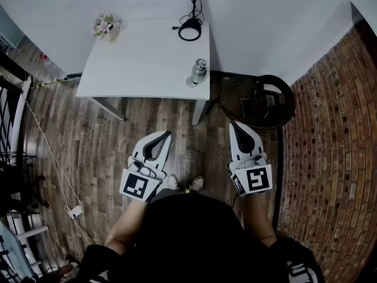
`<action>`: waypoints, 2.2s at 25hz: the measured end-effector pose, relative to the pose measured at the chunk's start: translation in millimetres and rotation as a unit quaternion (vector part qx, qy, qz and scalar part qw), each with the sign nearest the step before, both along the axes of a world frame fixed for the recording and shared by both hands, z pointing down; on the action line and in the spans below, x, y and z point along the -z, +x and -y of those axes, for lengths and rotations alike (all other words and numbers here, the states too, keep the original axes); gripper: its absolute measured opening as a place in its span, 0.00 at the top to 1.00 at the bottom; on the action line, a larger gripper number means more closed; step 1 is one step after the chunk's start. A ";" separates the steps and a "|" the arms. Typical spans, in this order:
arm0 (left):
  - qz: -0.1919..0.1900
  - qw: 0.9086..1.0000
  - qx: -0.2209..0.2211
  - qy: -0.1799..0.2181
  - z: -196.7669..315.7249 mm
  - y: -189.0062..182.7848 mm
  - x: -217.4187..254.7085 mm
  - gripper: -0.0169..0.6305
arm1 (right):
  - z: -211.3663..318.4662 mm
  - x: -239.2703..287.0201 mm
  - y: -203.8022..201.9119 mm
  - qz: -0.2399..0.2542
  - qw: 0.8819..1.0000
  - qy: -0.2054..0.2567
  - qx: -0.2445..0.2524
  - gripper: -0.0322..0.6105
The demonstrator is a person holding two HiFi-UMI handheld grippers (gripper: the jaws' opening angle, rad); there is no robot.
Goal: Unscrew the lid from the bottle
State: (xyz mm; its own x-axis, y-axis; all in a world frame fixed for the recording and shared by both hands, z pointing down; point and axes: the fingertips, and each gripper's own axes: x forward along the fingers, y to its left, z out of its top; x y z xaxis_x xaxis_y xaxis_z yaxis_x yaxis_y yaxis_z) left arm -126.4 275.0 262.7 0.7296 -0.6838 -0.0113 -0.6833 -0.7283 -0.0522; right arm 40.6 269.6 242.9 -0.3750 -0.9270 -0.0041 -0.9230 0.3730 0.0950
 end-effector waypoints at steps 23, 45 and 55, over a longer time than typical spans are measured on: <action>0.010 0.998 0.052 -0.024 -4.7 -4.8 -23.3 0.94 | -16.8 -48.9 3.3 0.032 0.996 -0.054 0.068 0.93; -0.026 0.998 -0.027 -0.045 217.6 10.9 -36.3 0.94 | 180.6 -55.2 1.6 0.002 0.996 -0.089 0.008 0.93; -0.051 0.993 -0.068 -0.076 292.7 30.1 -63.2 0.94 | 232.4 -52.8 5.2 -0.003 0.993 -0.111 -0.027 0.93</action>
